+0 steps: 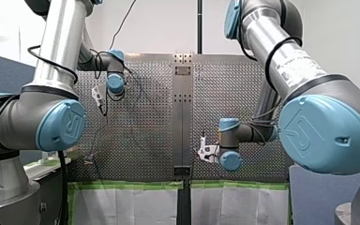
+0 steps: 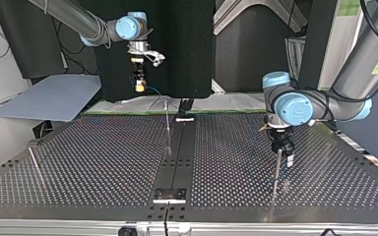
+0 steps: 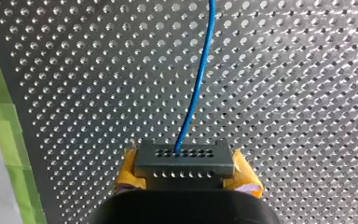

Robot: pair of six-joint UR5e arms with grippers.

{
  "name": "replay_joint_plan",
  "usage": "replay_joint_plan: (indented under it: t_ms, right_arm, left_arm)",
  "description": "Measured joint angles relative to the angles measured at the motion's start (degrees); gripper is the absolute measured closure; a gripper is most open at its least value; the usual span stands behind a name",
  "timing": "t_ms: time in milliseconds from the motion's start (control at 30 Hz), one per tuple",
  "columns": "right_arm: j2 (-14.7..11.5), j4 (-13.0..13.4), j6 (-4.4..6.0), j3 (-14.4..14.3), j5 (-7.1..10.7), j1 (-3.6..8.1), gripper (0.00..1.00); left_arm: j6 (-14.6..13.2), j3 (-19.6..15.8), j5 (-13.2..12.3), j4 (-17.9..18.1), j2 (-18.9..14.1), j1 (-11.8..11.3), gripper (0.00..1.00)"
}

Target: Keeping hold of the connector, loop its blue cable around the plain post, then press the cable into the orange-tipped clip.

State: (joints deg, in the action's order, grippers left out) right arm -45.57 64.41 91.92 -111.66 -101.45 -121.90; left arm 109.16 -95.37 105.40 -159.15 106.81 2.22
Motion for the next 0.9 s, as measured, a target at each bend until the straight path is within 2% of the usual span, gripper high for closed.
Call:
replay_joint_plan:
  t_ms: [167, 367, 667, 900]
  right_arm:
    - [2.4, 1.8, -0.48, 0.0, 0.01, 0.21, 1.00]
    - [4.9, 3.0, -0.50, 0.1, 0.11, 0.47, 1.00]
    - [5.2, 3.3, -0.50, 0.1, 1.18, 1.17, 1.00]
    - [5.3, 3.3, -0.68, 0.1, 1.40, 1.26, 1.00]
  left_arm:
    - [-0.1, 0.0, 0.4, 0.0, 0.0, 0.0, 0.00]
    - [-0.1, 0.0, 0.5, -0.1, 0.0, 0.0, 0.00]
    - [0.2, 0.0, 0.7, -1.1, 0.0, 0.0, 0.00]
    - [3.6, 0.0, 0.9, -3.4, -0.1, -0.4, 0.00]
